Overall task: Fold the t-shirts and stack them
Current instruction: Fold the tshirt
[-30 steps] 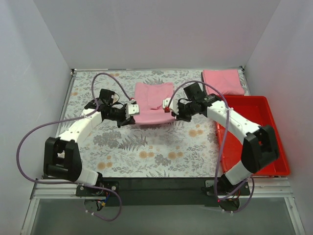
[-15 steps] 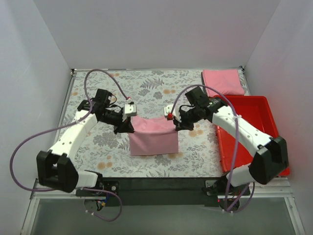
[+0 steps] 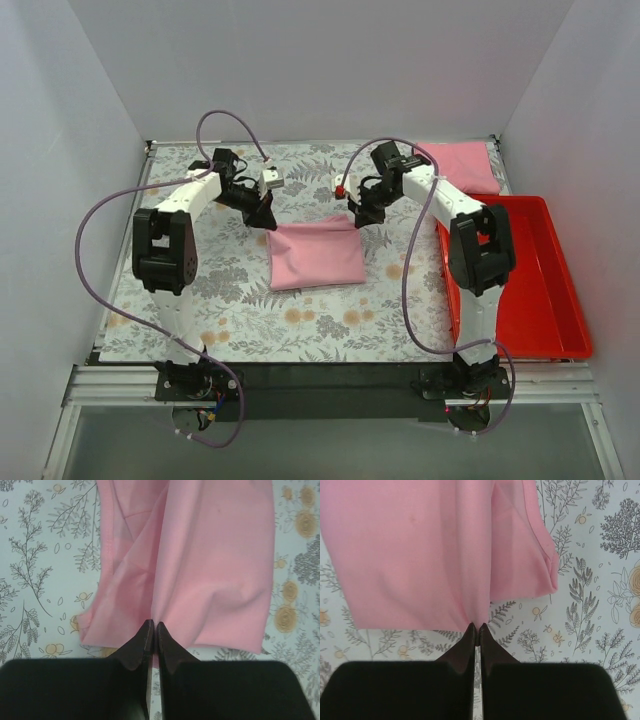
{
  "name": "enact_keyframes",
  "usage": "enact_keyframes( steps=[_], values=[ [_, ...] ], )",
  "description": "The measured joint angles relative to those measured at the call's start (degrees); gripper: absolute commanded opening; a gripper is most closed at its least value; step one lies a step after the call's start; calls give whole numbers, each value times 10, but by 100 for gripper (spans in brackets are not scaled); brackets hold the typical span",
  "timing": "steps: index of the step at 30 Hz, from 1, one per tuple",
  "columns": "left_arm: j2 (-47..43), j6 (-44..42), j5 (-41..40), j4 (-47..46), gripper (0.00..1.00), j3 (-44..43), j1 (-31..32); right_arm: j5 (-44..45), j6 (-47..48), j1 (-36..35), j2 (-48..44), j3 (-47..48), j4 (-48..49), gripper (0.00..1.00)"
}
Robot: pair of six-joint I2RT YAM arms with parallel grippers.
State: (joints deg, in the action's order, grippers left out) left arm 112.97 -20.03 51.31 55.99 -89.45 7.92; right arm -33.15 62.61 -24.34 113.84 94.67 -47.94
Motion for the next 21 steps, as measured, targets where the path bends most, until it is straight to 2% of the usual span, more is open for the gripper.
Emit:
enact_keyframes(
  steps=[7, 13, 20, 21],
  values=[
    [107, 14, -9, -40, 0, -42, -12, -3, 6, 10, 118, 79, -2, 1],
    [120, 21, -8, -65, 0, -8, -14, -10, -18, 9, 152, 85, 1, 1],
    [31, -8, 7, -64, 0, 137, -3, -46, -60, -15, 46, -87, 10, 1],
    [13, -17, 8, -58, 1, 162, 0, -50, -68, -23, 23, -117, 9, 8]
  ],
)
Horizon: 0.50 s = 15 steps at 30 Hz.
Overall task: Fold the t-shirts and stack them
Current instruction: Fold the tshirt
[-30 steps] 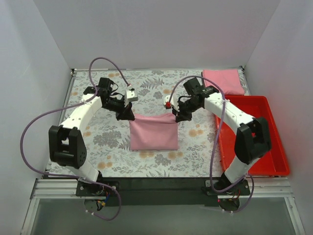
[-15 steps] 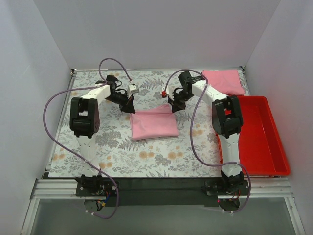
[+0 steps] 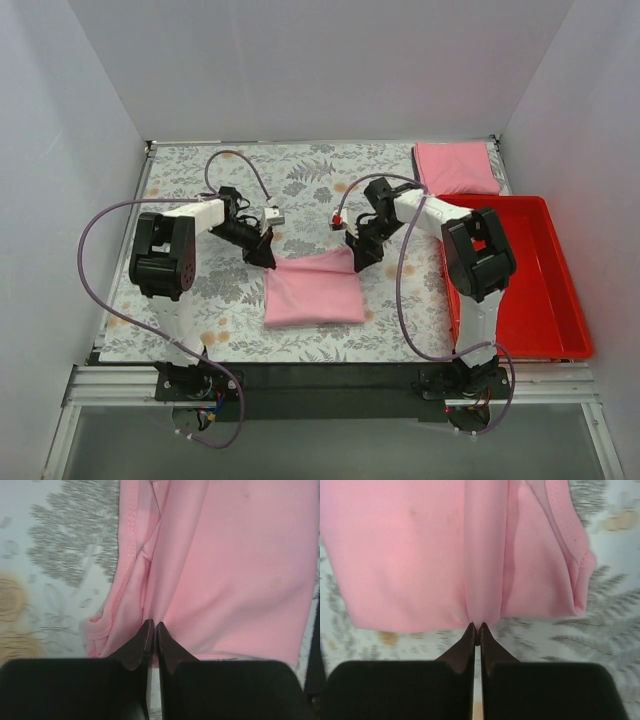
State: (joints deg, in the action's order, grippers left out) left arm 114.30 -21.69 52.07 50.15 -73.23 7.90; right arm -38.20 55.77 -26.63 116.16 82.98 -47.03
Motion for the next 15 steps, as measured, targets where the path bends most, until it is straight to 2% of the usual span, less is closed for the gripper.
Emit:
enact_keyframes(
  steps=[1, 2, 3, 4, 5, 7, 10, 11, 15],
  values=[
    [-19, -8, 1, 10, 7, 23, 4, -6, -9, -8, -23, -27, -6, 19],
    [-36, -17, 1, 18, 10, 44, 8, -13, -22, -16, -42, -47, -13, 35],
    [-53, -24, 2, 27, 21, 62, 10, -23, -37, -25, -61, -62, -19, 39],
    [-69, -33, 3, 33, 26, 76, 11, -32, -48, -31, -74, -70, -25, 41],
    [-84, -38, 3, 38, 34, 88, 11, -41, -59, -34, -84, -73, -31, 50],
    [-112, -48, 6, 49, 39, 97, 9, -61, -89, -31, -97, -70, -34, 55],
    [-153, -50, 24, 44, 42, 97, 7, -102, -140, -5, -95, -42, -42, 51],
    [-164, -47, 31, 39, 42, 96, 7, -116, -157, 8, -90, -24, -41, 45],
    [-204, -9, 51, -13, 42, 89, 34, -165, -227, 45, -38, 73, -30, 28]
  ],
)
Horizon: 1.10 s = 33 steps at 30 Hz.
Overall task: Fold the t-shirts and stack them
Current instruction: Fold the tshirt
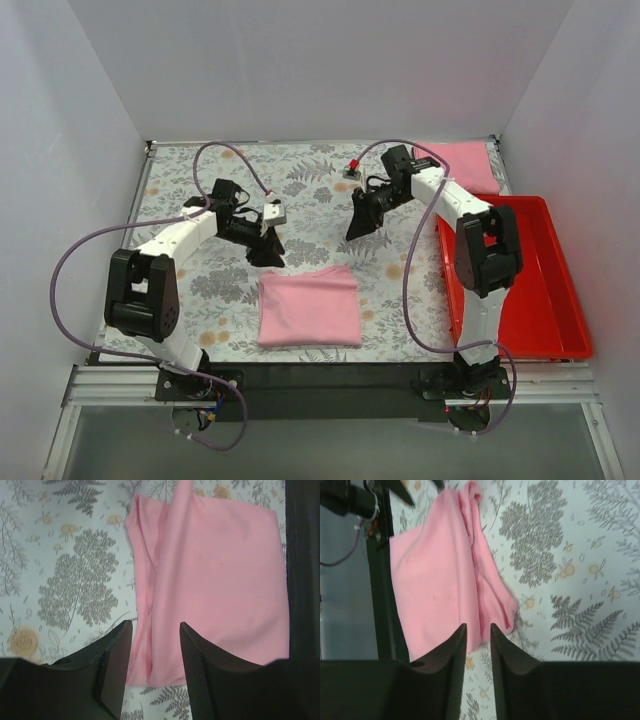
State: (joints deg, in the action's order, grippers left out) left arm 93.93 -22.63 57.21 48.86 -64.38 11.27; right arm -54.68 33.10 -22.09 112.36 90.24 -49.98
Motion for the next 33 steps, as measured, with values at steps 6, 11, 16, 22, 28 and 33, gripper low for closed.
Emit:
enact_keyframes(
  steps=[6, 11, 16, 22, 28, 33],
  values=[
    [-4, 81, 0, -103, 42, 24, 87, -38, -150, -2, 70, 30, 85, 12],
    [0, 145, -25, -179, 42, 64, 119, -38, -263, -17, 75, 3, 170, 8],
    [15, 169, -55, -225, 40, 80, 138, -38, -325, -33, 75, -2, 224, 7],
    [28, 172, -78, -244, 37, 106, 143, -38, -352, -47, 83, -22, 254, 5],
    [30, 169, -87, -254, 19, 116, 145, -37, -358, -51, 92, -30, 263, 5],
    [30, 164, -90, -262, 23, 123, 147, -36, -358, -54, 93, -30, 267, 4]
  ],
)
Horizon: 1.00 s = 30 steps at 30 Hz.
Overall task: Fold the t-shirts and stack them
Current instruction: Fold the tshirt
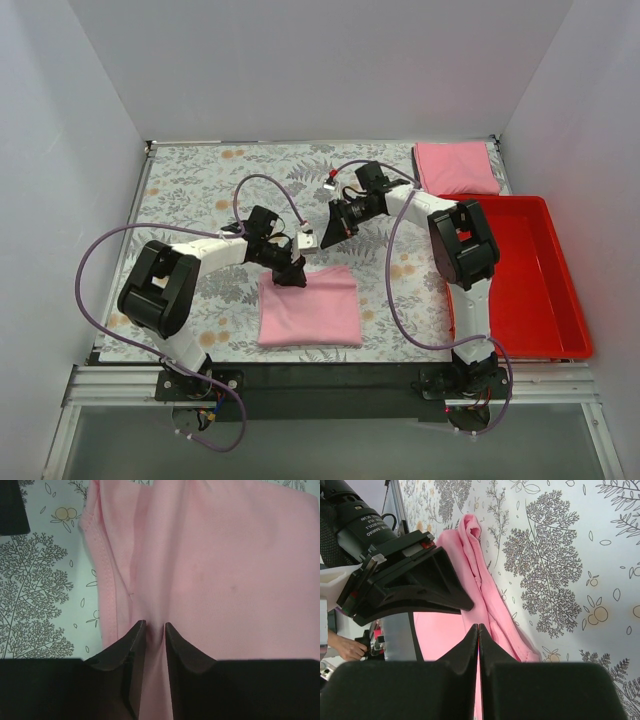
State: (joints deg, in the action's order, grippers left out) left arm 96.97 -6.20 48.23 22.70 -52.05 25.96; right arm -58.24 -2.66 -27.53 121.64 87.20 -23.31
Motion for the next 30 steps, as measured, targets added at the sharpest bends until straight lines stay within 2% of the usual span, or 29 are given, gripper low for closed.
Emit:
enact_keyframes(
  steps=[3, 9, 13, 14, 17, 24, 30],
  values=[
    [-5, 0, -7, -9, 36, 14, 1, 0, 0, -5, 3, 0, 5, 4],
    [-9, 1, -21, -23, 38, 28, 2, 0, 3, -21, 7, 0, 9, 4],
    [-9, 3, -22, -28, 23, 28, 2, 0, 5, -31, 7, 0, 9, 4],
    [-9, 3, -22, -31, 12, 28, 2, 0, 6, -35, 7, 0, 9, 4],
    [-18, 6, -23, -33, 0, 28, 2, 0, 9, -43, 7, 0, 9, 4],
    [-111, -5, -31, -50, 0, 54, 6, -12, 13, -69, 25, 0, 10, 4],
    [-135, -19, -44, -61, 0, 72, 14, -28, 13, -89, 83, 8, 12, 4]
  ],
)
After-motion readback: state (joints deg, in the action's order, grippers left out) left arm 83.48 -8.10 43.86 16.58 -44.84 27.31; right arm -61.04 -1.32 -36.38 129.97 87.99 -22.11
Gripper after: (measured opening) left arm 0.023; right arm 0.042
